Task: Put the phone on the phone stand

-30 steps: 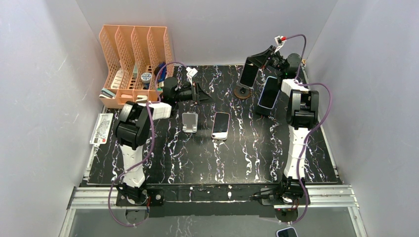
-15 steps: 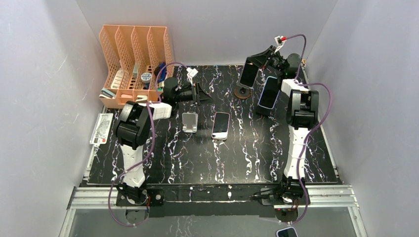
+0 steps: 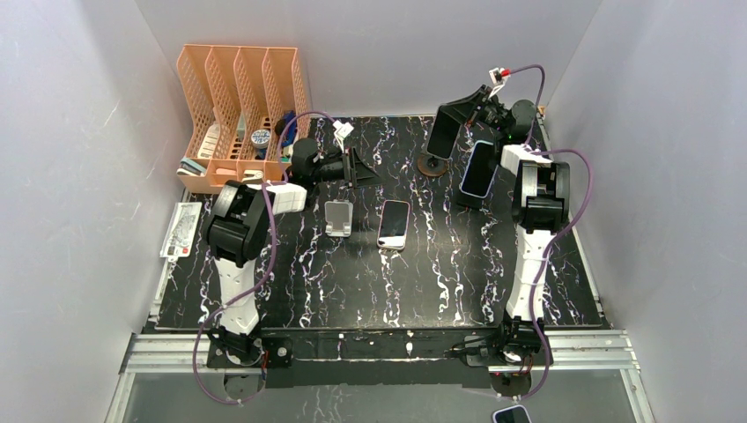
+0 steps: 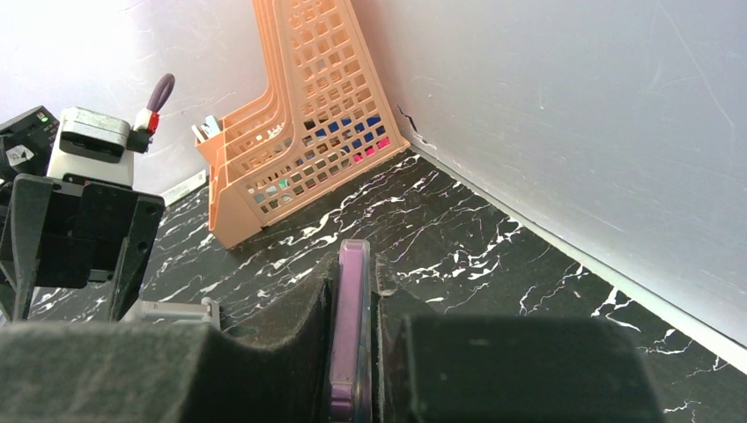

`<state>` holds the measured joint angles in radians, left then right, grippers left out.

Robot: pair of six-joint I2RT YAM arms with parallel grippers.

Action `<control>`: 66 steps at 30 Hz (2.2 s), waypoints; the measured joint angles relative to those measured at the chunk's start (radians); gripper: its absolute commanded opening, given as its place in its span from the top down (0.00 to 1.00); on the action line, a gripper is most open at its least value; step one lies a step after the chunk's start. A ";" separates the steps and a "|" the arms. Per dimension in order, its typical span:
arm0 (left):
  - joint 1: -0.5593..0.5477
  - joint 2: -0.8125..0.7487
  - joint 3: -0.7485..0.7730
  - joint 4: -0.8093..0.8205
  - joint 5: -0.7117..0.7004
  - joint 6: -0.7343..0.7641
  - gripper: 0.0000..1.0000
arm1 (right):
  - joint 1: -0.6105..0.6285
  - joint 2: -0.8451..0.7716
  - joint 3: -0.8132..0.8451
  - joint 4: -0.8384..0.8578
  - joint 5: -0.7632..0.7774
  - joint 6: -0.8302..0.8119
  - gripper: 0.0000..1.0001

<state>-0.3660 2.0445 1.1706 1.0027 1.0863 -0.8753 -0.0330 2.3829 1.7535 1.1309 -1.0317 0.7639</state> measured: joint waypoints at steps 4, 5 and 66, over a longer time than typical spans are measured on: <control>-0.006 -0.001 0.000 0.000 -0.002 0.000 0.49 | 0.002 -0.013 -0.024 0.008 0.000 0.000 0.99; -0.009 -0.001 0.000 0.000 -0.002 0.000 0.49 | 0.002 -0.018 -0.029 0.010 0.000 0.000 0.99; -0.129 0.750 1.207 -0.480 -0.119 0.119 0.37 | -0.135 -0.416 -0.246 0.257 0.033 0.127 0.99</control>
<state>-0.4946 2.7941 2.3779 0.5228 0.9668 -0.7559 -0.1684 1.9671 1.5070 1.3884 -0.9985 0.8909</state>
